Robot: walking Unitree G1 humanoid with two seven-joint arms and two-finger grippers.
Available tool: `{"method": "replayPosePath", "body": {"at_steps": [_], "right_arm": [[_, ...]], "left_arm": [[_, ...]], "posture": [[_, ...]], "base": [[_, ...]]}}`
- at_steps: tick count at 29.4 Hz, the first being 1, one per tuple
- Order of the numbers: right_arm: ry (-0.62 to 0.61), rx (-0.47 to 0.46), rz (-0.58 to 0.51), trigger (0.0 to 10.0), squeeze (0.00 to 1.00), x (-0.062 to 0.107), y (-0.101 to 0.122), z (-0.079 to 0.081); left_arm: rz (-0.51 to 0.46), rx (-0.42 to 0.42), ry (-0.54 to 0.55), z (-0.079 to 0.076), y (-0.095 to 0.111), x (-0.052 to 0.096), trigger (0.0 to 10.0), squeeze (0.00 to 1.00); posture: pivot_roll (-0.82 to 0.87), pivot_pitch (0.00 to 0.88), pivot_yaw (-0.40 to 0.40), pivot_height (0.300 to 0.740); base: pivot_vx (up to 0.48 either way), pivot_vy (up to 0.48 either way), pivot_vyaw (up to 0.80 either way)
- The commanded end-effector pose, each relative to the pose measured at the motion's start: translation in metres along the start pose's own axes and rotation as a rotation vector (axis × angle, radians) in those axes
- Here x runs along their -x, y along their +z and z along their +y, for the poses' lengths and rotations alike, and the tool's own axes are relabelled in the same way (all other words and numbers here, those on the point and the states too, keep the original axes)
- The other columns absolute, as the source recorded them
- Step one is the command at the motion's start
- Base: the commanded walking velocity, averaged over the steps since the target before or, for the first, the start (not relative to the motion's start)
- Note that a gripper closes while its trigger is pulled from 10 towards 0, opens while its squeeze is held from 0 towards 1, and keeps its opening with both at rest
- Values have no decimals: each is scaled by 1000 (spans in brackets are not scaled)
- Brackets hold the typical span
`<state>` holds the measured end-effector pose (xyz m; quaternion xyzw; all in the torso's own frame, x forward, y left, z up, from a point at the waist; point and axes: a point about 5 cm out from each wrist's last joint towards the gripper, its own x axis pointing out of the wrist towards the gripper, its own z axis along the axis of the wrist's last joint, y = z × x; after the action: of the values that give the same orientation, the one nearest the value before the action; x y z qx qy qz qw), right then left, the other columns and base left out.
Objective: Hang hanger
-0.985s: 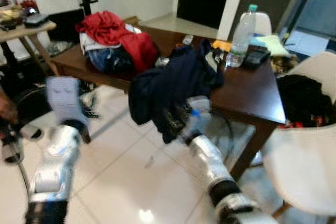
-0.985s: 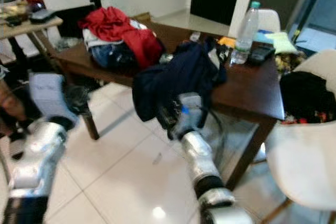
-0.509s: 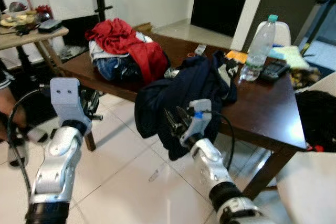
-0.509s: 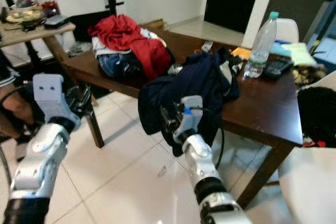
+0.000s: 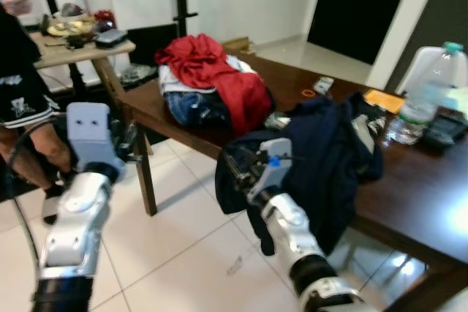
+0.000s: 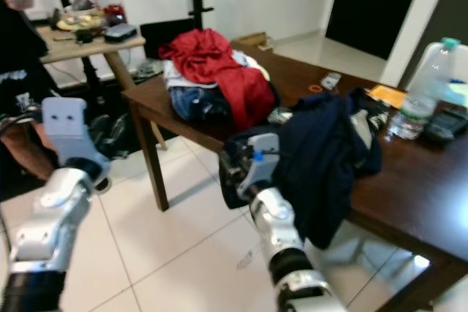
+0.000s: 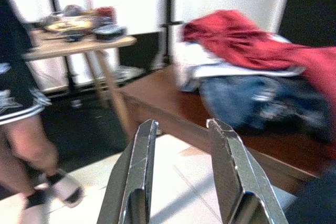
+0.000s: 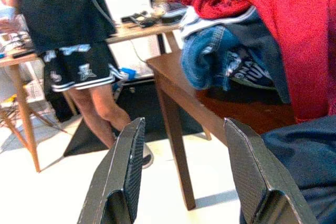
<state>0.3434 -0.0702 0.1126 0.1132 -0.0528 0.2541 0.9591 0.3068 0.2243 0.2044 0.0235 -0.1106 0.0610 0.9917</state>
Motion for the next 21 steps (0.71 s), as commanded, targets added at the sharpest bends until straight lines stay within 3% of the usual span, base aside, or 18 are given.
{"method": "replayPosePath", "body": {"at_steps": [1, 6, 8, 11, 13, 21], "right_arm": [[-14, -20, -8, 10000, 0, 0, 1, -2], [-21, -22, -47, 10000, 0, -3, 10, -2], [-21, -22, -47, 10000, 0, -3, 10, -2], [-72, -9, -104, 10000, 0, -7, 22, -8], [-135, -21, -135, 10000, 0, -8, 29, -17], [-160, 18, -182, 10000, 0, -7, 42, -26]], "left_arm": [[-1, -5, -22, -5, 2, -1, 10000, 0], [-59, -12, -1, 6, 25, -10, 10000, 0], [-59, -12, -1, 6, 25, -10, 10000, 0], [-113, -5, 9, 12, 44, -17, 10000, 0], [-155, 11, -4, 8, 58, -22, 10000, 0], [-211, 2, -32, 2, 80, -30, 10000, 0]], "posture": [[210, 0, -53, 740], [213, 0, -55, 740], [213, 0, -55, 740], [214, 0, -57, 740], [214, 0, -58, 740], [213, 0, -58, 740]], "base": [[315, 0, 0], [305, 0, 0], [304, 0, 0], [301, 0, 0], [304, 0, 0], [301, 0, 0]]}}
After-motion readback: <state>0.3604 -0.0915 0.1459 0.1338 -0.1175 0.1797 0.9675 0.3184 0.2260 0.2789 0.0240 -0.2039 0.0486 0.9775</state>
